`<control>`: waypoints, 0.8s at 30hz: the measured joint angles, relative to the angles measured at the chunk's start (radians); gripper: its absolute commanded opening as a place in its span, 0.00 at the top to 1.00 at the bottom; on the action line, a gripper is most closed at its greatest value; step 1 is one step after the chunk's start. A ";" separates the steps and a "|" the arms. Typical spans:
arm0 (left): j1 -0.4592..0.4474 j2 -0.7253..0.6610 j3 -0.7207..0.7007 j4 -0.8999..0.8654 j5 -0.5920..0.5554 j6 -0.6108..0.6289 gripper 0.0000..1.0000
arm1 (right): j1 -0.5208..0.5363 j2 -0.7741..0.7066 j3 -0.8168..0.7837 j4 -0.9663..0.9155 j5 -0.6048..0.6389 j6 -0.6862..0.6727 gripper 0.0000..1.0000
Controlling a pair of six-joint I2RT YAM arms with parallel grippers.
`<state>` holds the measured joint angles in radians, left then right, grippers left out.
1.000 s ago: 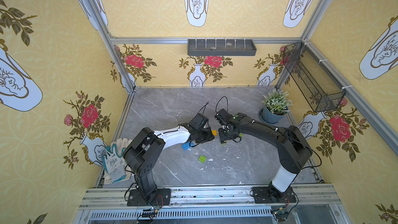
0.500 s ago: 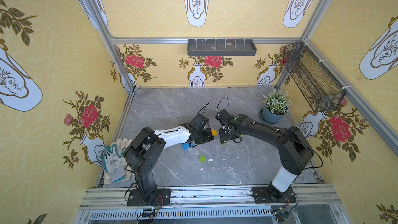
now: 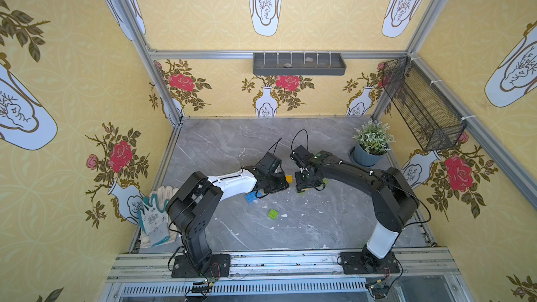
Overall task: Assemble the number 4 with lego
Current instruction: Assemble the lego brick with the lego brick, then pick up the lego brick from the center of the board.
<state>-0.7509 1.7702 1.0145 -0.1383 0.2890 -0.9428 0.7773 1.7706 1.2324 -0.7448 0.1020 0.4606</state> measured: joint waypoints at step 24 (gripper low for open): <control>0.053 -0.401 -0.156 -0.414 -0.275 0.052 0.13 | 0.094 -0.169 0.067 -0.031 0.094 0.080 0.32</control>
<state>-0.6983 1.3693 0.8581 -0.5526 0.0135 -0.8909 0.8715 1.6020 1.2995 -0.7757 0.1963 0.5404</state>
